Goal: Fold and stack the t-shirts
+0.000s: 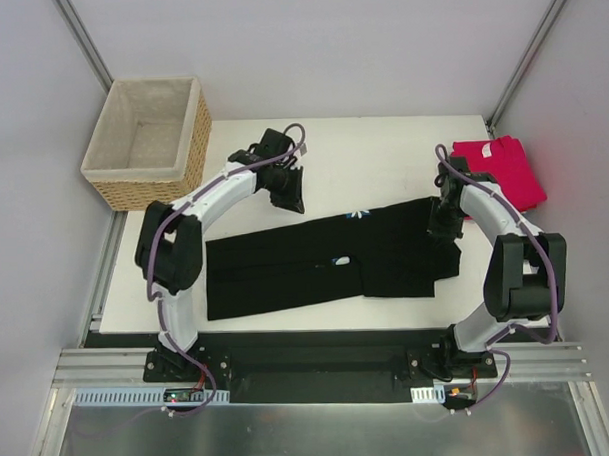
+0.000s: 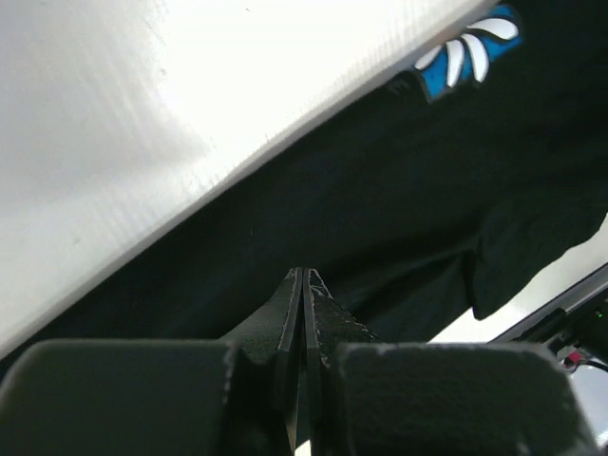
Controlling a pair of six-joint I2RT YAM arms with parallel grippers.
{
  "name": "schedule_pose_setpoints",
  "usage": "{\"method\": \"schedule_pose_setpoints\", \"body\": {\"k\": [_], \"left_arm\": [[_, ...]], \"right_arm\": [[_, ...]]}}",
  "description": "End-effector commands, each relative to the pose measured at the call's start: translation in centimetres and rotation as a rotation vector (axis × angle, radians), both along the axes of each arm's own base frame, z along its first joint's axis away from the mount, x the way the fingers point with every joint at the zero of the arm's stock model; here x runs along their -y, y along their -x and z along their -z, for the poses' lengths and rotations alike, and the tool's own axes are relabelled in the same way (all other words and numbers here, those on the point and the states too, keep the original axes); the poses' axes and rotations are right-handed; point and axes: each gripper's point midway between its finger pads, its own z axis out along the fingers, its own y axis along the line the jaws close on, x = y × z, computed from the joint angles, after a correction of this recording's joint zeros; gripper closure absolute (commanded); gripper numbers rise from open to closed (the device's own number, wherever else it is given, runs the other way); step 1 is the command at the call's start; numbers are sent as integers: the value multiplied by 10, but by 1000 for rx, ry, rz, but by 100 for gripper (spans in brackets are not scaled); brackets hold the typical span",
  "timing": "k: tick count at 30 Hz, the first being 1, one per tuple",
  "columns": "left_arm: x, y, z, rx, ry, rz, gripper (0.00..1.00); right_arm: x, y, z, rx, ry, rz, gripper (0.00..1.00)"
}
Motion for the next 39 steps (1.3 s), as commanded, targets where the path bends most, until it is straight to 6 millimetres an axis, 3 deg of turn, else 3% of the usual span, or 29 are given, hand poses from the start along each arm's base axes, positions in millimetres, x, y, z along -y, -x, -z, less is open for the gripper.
{"method": "schedule_pose_setpoints", "body": {"k": [1, 8, 10, 13, 18, 21, 22, 24, 27, 29, 30, 39], "left_arm": [[-25, 6, -55, 159, -12, 11, 100], [-55, 17, -48, 148, -75, -13, 100], [-60, 26, -37, 117, -92, -13, 100], [-66, 43, -19, 62, -106, -5, 100], [-84, 59, -13, 75, -153, -28, 99], [-98, 70, -1, 74, -193, -36, 98], [-102, 77, 7, 57, -204, -33, 98], [-106, 76, 14, 66, -218, -43, 99], [-111, 71, 18, 105, -228, -79, 100], [-116, 68, 20, 120, -250, -102, 100], [-119, 65, 20, 132, -255, -112, 100], [-141, 51, 36, 167, -273, -175, 100]], "right_arm": [[6, 6, -23, 8, 29, -1, 80], [6, 9, -23, -2, 28, -1, 78], [5, 6, -28, 51, 17, 13, 77], [-8, -7, -40, 182, -55, -6, 71], [-37, -22, -57, 259, -214, -42, 70], [-50, -27, -47, 241, -285, -39, 81], [-53, -24, -33, 208, -300, -35, 91], [-61, -30, -24, 214, -346, -27, 99], [-71, -30, 0, 157, -372, -30, 99], [-68, -34, 11, 112, -325, -17, 99], [-68, -25, 15, 58, -300, -10, 99], [-45, -22, 32, -84, -128, 33, 99]]}}
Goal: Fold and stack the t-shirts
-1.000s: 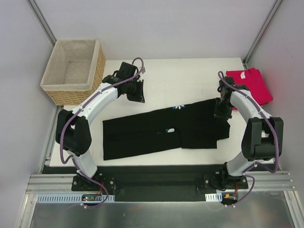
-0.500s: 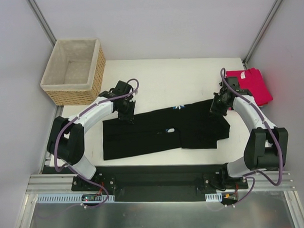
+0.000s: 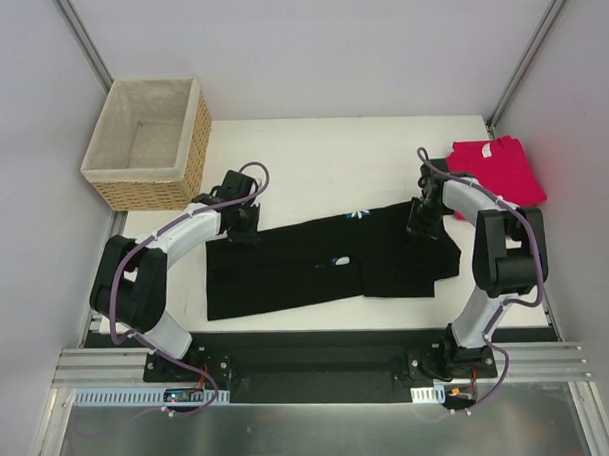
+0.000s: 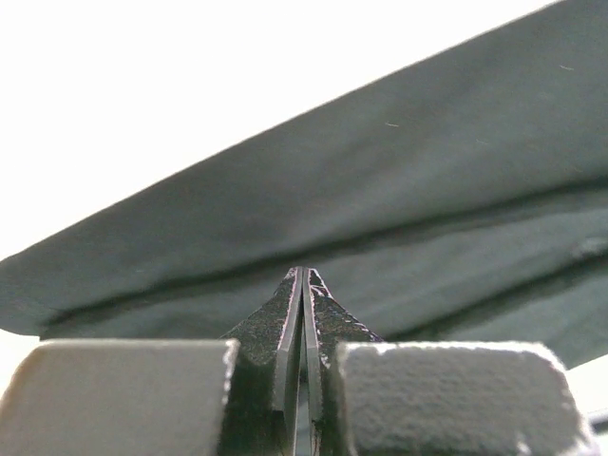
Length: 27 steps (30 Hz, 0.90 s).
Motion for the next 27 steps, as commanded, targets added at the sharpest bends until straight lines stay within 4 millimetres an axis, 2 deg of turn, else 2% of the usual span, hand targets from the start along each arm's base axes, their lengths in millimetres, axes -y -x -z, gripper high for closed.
{"method": "schedule_pose_setpoints", "body": {"k": [1, 6, 9, 10, 16, 18, 20, 21, 22, 24, 25, 27], "left_arm": [[-16, -12, 3, 70, -10, -39, 100], [-4, -12, 13, 8, 64, -51, 100], [1, -9, 25, -40, 83, -62, 100], [3, -7, 26, -49, 92, -61, 100], [6, 2, 36, -110, 113, -71, 100], [7, 9, 35, -138, 120, -76, 100], [9, 23, 36, -204, 133, -75, 100], [9, 30, 36, -231, 135, -74, 100], [9, 36, 36, -245, 135, -72, 100], [4, 50, 33, -281, 120, -84, 100], [4, 54, 30, -289, 127, -87, 100], [3, 66, 23, -316, 132, -92, 100]], "right_arm": [[15, -7, -6, -38, 108, 36, 99], [15, -11, 0, -72, 129, 41, 99], [14, -14, 3, -85, 130, 51, 99], [20, -16, 4, -85, 162, 54, 99], [22, -23, 9, -127, 183, 58, 99], [22, -30, 10, -143, 192, 51, 99], [23, -30, 10, -181, 203, 48, 99], [22, -33, 16, -204, 205, 44, 99], [19, -46, 11, -180, 192, 43, 99], [17, -52, 11, -208, 187, 40, 99], [14, -66, 13, -205, 169, 41, 99], [11, -68, 12, -242, 167, 35, 99]]}}
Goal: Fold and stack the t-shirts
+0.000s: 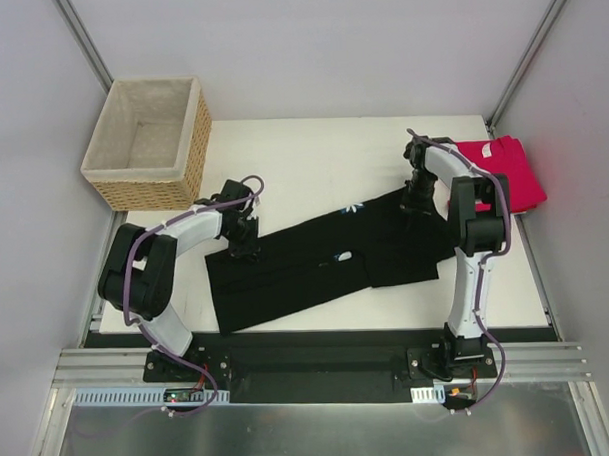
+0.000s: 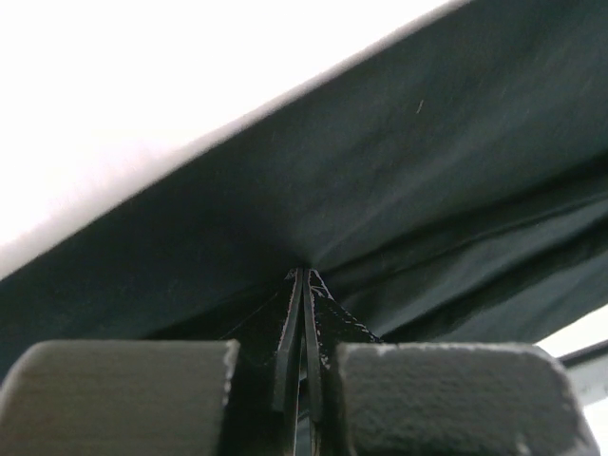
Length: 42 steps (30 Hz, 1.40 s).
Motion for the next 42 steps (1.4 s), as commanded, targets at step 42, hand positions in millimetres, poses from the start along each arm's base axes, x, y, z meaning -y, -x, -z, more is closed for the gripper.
{"method": "schedule_pose_setpoints", "body": {"k": [42], "left_arm": [[53, -17, -84, 154, 17, 11, 100]], "right_arm": [[-94, -197, -38, 409, -575, 139, 99]]}}
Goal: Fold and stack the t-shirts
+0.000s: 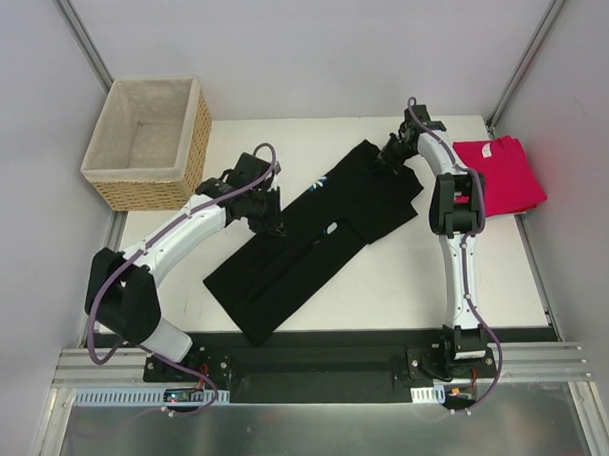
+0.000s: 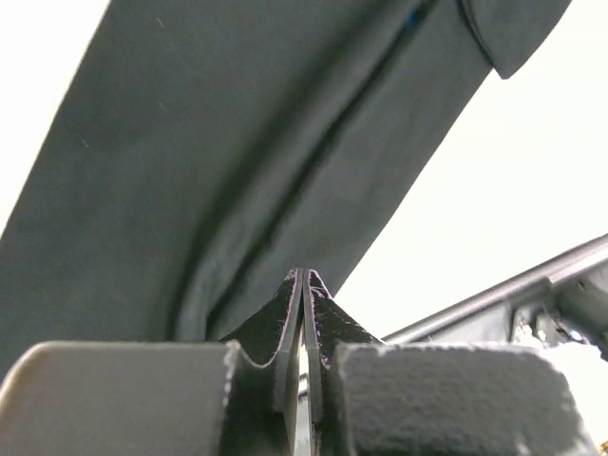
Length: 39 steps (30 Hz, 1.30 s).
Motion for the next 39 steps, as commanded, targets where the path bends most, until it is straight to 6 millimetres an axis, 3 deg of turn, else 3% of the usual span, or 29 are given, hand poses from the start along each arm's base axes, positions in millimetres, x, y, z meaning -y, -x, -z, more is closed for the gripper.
{"method": "schedule_pose_setpoints", "body": {"k": [1, 5, 15, 28, 39], "left_arm": [[-18, -18, 42, -7, -107, -36, 100], [-15, -25, 69, -43, -122, -26, 100], [2, -34, 70, -50, -63, 14, 100], [5, -2, 96, -175, -43, 59, 100], [58, 54, 118, -340, 26, 246, 100]], "right_arm": [[1, 6, -31, 42, 0, -32, 99], [3, 10, -31, 36, 11, -45, 99], [5, 15, -29, 27, 21, -59, 99], [4, 15, -29, 30, 20, -60, 99], [4, 16, -26, 23, 23, -57, 99]]}}
